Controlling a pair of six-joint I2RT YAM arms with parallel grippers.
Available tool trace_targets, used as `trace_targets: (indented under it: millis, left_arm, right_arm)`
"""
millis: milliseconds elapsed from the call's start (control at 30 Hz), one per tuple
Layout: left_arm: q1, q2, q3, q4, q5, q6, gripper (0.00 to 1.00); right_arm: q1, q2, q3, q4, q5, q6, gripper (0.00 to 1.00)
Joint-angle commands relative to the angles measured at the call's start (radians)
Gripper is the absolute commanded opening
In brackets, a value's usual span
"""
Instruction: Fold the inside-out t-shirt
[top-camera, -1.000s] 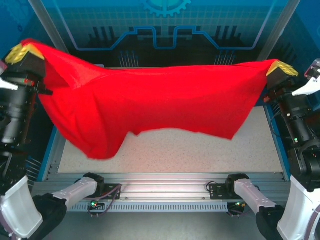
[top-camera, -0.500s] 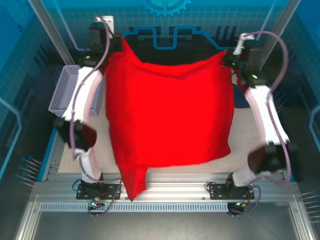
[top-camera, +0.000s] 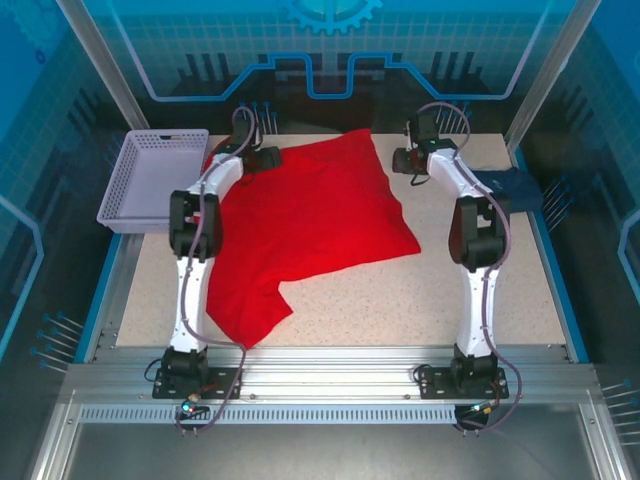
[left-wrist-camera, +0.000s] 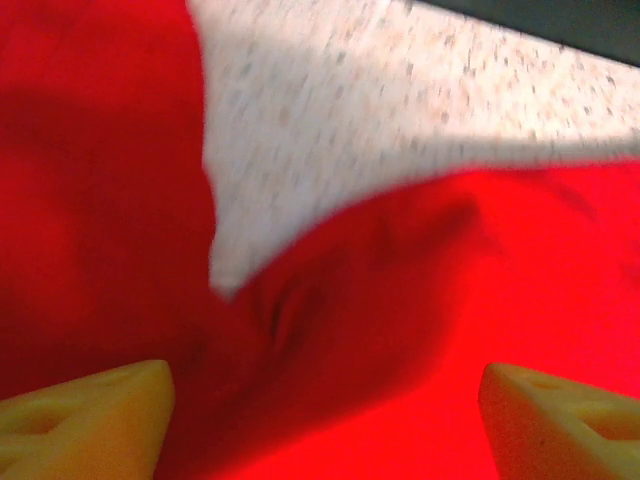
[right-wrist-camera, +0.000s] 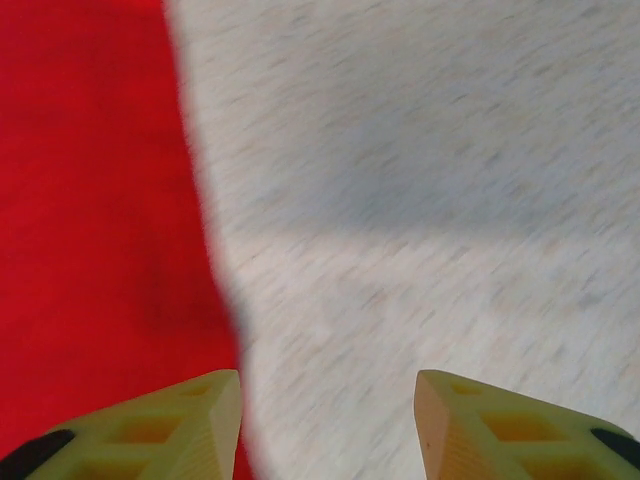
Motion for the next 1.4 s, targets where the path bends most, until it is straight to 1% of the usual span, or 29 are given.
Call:
trace_targets:
  millis: [0,67,100,167,233,267,333,400,467,567,767,867,933,1033,1167,1267,1367]
  left_arm:
    - [0.011,-0.422,-0.325,0.236,0.127,-0.149,0.81]
    - [0.009,-0.537,-0.540,0.347,0.153,-0.189,0.82]
    - [0.009,-0.578,-0.614,0.353,0.159,-0.195,0.82]
    - [0.007,-0.638,-0.718,0.342,0.162,-0.208,0.82]
    - [0.004,-0.692,-0.823,0.397,0.193,-0.211,0.83]
    - [0.003,-0.712,-0.860,0.408,0.201,-0.207,0.83]
    - [0.003,-0.744,-0.902,0.380,0.188,-0.194,0.84]
    - [0.004,-0.779,-0.952,0.371,0.185,-0.203,0.84]
    - [0.003,-0.818,-1.009,0.391,0.217,-0.224,0.84]
    - [-0.001,-0.888,-1.078,0.414,0.252,-0.254,0.84]
    - [-0.036,-1.011,-1.158,0.378,0.242,-0.230,0.85]
    - [-0.045,-1.022,-1.189,0.362,0.247,-0.226,0.85]
    - [-0.049,-1.018,-1.201,0.358,0.241,-0.229,0.85]
    - [-0.050,-1.001,-1.216,0.365,0.200,-0.229,0.85]
    - [-0.050,-0.943,-1.190,0.351,0.120,-0.197,0.85]
    - [-0.049,-0.865,-1.135,0.315,0.120,-0.181,0.85]
    - [-0.050,-0.796,-1.106,0.316,0.152,-0.193,0.85]
  right_arm:
    - [0.053,-0.110,-0.115,-0.021,-0.213,0.059,0.48]
    - [0.072,-0.090,-0.162,-0.014,-0.252,0.068,0.47]
    - [0.077,-0.065,-0.156,-0.029,-0.274,0.065,0.46]
    - [0.076,-0.006,-0.119,-0.071,-0.313,0.065,0.43]
    - [0.074,0.040,-0.088,-0.099,-0.324,0.064,0.40]
    - [0.069,0.059,-0.079,-0.111,-0.325,0.064,0.39]
    - [0.052,0.091,-0.053,-0.154,-0.323,0.078,0.35]
    - [0.028,0.098,-0.064,-0.183,-0.308,0.090,0.32]
    - [0.001,0.085,-0.101,-0.197,-0.294,0.107,0.32]
    - [-0.054,0.035,-0.204,-0.188,-0.265,0.130,0.27]
    - [-0.181,-0.150,-0.504,-0.080,-0.200,0.169,0.22]
    - [-0.271,-0.245,-0.628,-0.020,-0.203,0.190,0.19]
    - [-0.299,-0.314,-0.685,0.014,-0.184,0.204,0.18]
    - [-0.280,-0.391,-0.712,0.047,-0.212,0.197,0.21]
    - [-0.184,-0.443,-0.705,0.076,-0.203,0.151,0.30]
    - [-0.124,-0.432,-0.691,0.089,-0.193,0.128,0.37]
    - [-0.102,-0.390,-0.672,0.100,-0.258,0.140,0.40]
